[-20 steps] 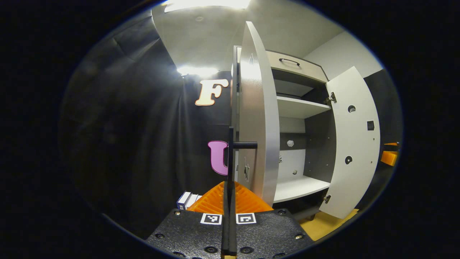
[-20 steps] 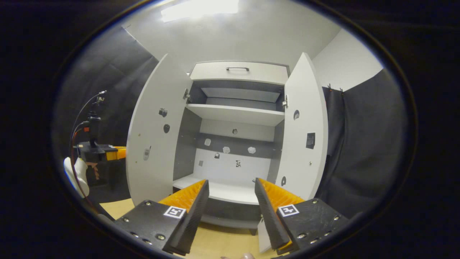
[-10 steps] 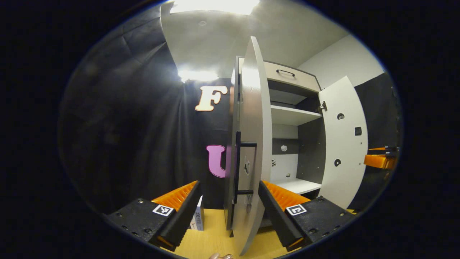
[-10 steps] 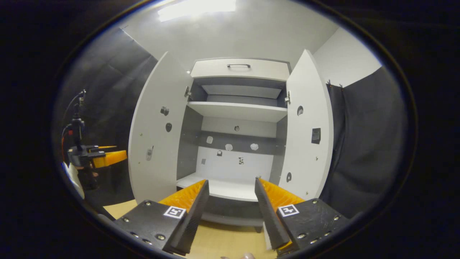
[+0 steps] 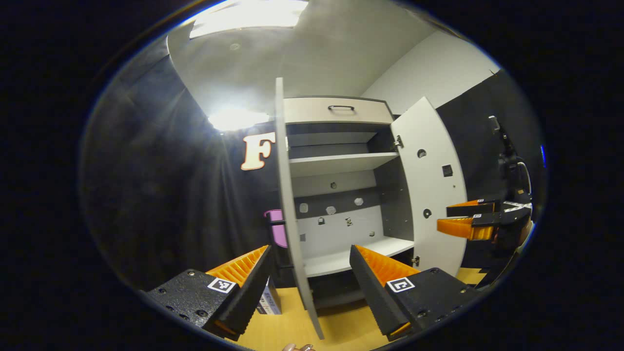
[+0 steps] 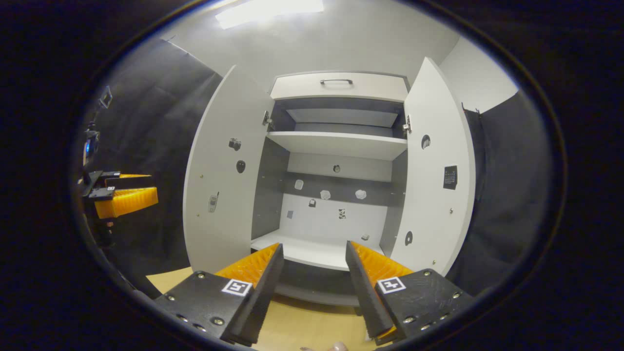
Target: Open the right door of the double-door shoe cabinet with the right hand, and open the left door with the left hand.
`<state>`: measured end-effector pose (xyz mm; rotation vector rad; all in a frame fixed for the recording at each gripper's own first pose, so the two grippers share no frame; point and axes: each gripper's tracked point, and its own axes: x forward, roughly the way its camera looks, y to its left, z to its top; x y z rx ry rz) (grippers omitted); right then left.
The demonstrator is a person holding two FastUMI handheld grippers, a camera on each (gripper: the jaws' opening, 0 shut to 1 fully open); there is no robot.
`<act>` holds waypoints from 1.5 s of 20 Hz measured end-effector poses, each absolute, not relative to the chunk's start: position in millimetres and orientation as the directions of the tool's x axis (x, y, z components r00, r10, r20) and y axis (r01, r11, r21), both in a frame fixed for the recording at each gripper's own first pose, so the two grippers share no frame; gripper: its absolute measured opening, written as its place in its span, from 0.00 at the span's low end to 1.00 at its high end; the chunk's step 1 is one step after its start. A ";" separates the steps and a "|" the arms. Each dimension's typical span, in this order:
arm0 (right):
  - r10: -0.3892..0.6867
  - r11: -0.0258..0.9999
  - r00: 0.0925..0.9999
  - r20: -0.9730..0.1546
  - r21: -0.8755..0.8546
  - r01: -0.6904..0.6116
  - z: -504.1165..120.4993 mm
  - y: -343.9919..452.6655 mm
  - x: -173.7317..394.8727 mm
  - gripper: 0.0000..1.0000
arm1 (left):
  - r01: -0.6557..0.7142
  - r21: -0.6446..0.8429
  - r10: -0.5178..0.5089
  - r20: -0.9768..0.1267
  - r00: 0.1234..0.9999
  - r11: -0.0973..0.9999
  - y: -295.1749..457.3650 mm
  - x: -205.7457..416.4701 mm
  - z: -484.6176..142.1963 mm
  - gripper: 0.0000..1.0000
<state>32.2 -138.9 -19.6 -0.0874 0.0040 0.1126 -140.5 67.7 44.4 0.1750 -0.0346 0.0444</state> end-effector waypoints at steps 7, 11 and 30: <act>0.128 0.991 0.992 -0.006 -0.032 -0.128 -16.6 -150.4 25.4 0.75 | 0.159 -0.038 -0.157 0.057 0.986 0.987 -39.2 -78.6 25.6 0.99; 0.079 0.997 0.997 0.003 -0.007 -0.079 -13.9 -165.0 23.3 0.78 | 0.210 -0.057 -0.205 0.072 0.976 0.976 -76.2 -47.0 20.9 0.98; 0.001 1.000 1.000 -0.014 0.011 -0.001 -25.1 -171.8 24.7 0.78 | 0.244 -0.062 -0.244 0.020 0.970 0.968 -90.4 -21.7 -6.7 0.96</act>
